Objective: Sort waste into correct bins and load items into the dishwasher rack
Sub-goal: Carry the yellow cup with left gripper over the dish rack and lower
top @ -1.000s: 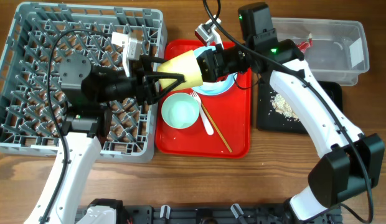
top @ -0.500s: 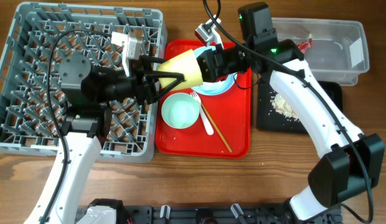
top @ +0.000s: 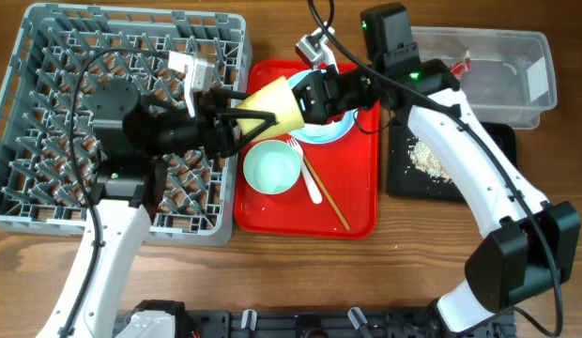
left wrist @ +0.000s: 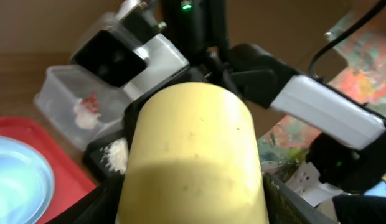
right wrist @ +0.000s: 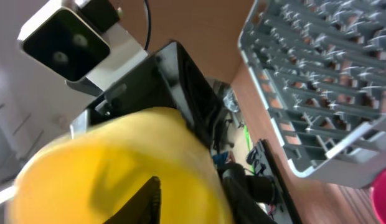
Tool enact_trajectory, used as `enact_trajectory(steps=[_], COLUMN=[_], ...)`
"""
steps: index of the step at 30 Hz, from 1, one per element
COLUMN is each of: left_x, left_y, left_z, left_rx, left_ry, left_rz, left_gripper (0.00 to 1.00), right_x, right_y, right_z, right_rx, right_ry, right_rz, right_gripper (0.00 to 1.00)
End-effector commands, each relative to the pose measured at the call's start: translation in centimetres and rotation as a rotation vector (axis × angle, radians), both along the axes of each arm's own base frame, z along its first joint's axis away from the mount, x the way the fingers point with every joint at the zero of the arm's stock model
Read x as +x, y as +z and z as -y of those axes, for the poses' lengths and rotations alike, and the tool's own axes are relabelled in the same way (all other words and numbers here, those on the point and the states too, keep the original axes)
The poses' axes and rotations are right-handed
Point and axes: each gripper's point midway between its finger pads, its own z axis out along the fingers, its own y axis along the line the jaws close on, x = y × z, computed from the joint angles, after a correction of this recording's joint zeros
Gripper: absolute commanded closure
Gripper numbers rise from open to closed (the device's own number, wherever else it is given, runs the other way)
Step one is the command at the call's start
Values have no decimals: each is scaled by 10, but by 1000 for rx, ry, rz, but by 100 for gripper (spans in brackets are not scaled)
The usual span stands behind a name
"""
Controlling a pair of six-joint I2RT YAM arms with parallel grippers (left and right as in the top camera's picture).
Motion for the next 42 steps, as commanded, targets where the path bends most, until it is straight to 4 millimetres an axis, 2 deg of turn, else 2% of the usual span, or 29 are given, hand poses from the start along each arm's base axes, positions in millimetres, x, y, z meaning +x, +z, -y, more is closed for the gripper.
enact_trajectory(steps=[1,5,10,13,16,21,26,28,31,35,42], left_x=[21,30,39,50,61,52,28,17,1,-14,-36], left_y=[-11,-18,-28,-44,-69,-92,-92,-92,-89,-91,-121], left_z=[-26,-48,-75,-96,-132,-184,-218,-232,-243,-242,-248], left_rx=[56,69,84,137,238,376,479,536,599,638,740], left_ry=[124,190,277,393,606,884,1059,1132,1184,1179,1172], left_rz=[45,18,-26,-65,-162,-295,-384,-428,-496,-568,-728], left_gripper=[40,46,48,53,57,69,94,96,96,96,96], right_x=[22,47,61,64,61,54,39,33,24,18,15], right_y=[-8,-37,-73,-95,-108,-103,-84,-77,-70,-69,-71], right_z=[16,30,49,66,92,145,196,212,225,229,229], right_rx=[-52,-207,-414,-555,-702,-894,-1022,-1064,-1101,-1120,-1129], right_ry=[-97,-243,-360,-413,-456,-563,-656,-687,-704,-694,-667], right_rz=[11,27,56,61,83,128,172,186,208,207,217], right_gripper=[60,50,48,49,50,49,50,50,49,49,49])
